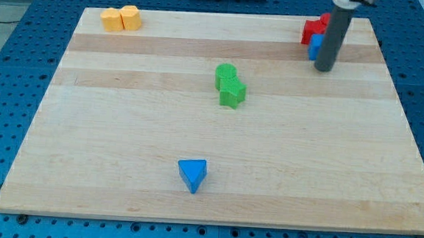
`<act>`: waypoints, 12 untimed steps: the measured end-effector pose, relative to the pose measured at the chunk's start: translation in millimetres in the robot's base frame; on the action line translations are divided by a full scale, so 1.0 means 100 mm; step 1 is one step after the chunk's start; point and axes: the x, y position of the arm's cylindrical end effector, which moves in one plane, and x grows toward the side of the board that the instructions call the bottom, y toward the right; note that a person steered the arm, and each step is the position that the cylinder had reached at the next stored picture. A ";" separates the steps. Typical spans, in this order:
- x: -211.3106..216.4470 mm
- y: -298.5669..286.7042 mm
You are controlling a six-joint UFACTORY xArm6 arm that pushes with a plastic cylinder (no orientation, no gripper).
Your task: Move the blue triangle into the blue cube
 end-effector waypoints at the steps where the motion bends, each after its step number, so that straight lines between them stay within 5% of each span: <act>1: 0.76 -0.06; 3: 2.10 -0.92; 5: 2.60 -1.91; 7: 2.43 -2.43; 12: 1.02 -1.11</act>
